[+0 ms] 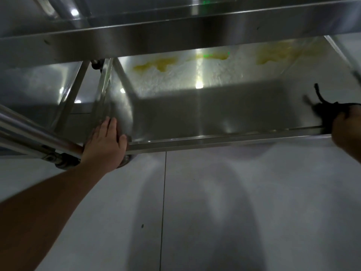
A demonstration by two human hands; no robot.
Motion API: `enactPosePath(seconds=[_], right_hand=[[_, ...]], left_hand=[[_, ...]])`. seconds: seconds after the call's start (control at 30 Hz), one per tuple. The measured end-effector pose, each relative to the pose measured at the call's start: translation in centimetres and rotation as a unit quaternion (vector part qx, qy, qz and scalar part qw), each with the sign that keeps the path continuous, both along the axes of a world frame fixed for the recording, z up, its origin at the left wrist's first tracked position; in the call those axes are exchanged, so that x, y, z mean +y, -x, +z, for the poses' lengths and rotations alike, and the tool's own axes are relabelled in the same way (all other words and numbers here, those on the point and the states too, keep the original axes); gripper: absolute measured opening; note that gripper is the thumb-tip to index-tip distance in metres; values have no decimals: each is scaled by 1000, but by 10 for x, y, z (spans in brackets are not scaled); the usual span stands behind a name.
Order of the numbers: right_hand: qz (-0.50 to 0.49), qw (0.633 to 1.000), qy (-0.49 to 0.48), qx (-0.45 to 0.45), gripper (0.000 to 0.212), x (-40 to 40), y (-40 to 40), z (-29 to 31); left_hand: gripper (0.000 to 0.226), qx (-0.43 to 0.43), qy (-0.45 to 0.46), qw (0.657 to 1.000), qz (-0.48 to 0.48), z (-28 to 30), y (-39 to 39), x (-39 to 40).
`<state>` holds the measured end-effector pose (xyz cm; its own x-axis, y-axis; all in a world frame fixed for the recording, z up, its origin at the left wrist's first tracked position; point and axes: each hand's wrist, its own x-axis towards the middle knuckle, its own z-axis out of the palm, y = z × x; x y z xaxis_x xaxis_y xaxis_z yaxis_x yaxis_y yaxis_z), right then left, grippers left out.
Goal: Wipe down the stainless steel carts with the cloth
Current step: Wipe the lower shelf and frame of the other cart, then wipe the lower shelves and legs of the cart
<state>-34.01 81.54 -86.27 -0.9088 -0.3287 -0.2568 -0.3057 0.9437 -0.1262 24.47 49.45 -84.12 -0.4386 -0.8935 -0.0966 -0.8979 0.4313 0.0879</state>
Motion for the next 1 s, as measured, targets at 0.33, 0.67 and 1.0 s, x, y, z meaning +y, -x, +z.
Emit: enactPosePath(seconds=[0.33, 0.67, 1.0], right_hand=[[131, 976, -73, 157, 46, -4, -122, 61], [388, 882, -219, -152, 40, -63, -260, 154], [287, 856, -225, -365, 25, 23, -355, 346]], left_hand=[[71, -87, -31, 996, -8, 16, 10, -1], [58, -130, -219, 965, -57, 138, 56, 145], [57, -235, -350, 897, -130, 354, 83, 256]])
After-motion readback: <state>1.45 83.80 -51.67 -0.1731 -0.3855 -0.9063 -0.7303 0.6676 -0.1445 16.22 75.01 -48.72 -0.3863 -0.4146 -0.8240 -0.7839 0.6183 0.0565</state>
